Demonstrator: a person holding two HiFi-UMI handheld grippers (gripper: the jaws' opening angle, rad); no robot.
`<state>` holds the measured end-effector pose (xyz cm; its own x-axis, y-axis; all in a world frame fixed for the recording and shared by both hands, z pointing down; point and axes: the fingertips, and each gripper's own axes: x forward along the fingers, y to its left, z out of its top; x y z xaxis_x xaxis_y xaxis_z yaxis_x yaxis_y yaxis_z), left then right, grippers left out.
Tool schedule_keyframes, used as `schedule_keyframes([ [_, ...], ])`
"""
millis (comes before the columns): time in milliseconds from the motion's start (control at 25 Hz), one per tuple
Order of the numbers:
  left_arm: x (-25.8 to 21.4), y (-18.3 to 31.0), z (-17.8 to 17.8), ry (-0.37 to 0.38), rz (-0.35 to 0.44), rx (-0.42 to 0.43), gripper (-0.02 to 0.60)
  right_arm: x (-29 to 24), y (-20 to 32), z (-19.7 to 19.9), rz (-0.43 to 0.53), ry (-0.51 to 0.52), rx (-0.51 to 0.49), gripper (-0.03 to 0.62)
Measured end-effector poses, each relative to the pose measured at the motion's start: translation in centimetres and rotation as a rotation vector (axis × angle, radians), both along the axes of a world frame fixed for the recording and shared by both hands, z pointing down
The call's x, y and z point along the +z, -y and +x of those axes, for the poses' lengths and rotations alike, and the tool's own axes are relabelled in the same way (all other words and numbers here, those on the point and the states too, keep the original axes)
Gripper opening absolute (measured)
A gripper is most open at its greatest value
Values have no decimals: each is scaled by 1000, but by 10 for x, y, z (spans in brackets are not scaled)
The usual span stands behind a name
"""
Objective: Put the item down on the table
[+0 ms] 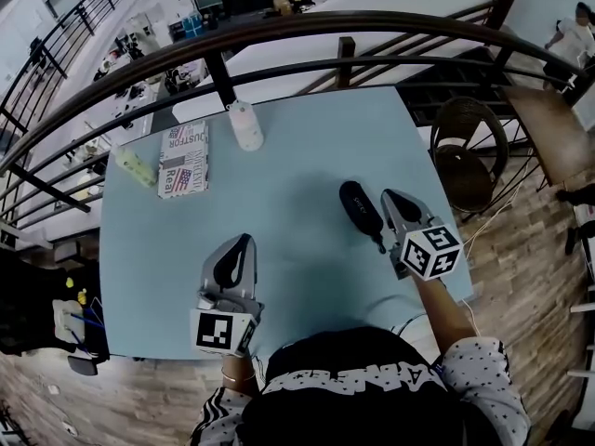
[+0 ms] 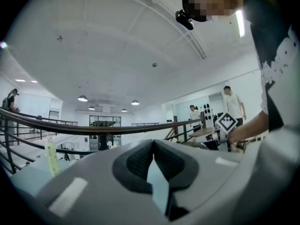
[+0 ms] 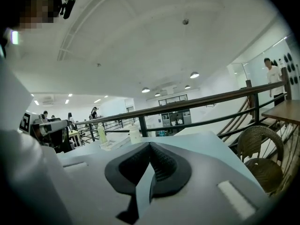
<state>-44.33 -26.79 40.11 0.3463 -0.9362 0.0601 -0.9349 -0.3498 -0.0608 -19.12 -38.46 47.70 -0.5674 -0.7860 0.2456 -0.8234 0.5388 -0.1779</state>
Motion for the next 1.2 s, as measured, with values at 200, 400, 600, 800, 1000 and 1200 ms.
schedule_keyframes([
  [200,0,-2,10,8,-5,18,0,-23,-13,8,50,37,0,-3],
  [400,-2,-4,13,-1,-8,19,0,-40,-24,11,82,50,-9,-3],
  [600,-1,-6,16,4,-10,29,0,-46,-30,13,95,55,-5,-3],
  [800,-2,-7,19,0,-9,35,0,-50,-35,13,110,49,-14,-3],
  [1000,-2,-6,17,0,-12,39,0,-54,-36,12,123,42,-13,-3],
  [1200,0,-6,18,0,-13,43,0,-53,-36,13,120,45,-6,-3],
])
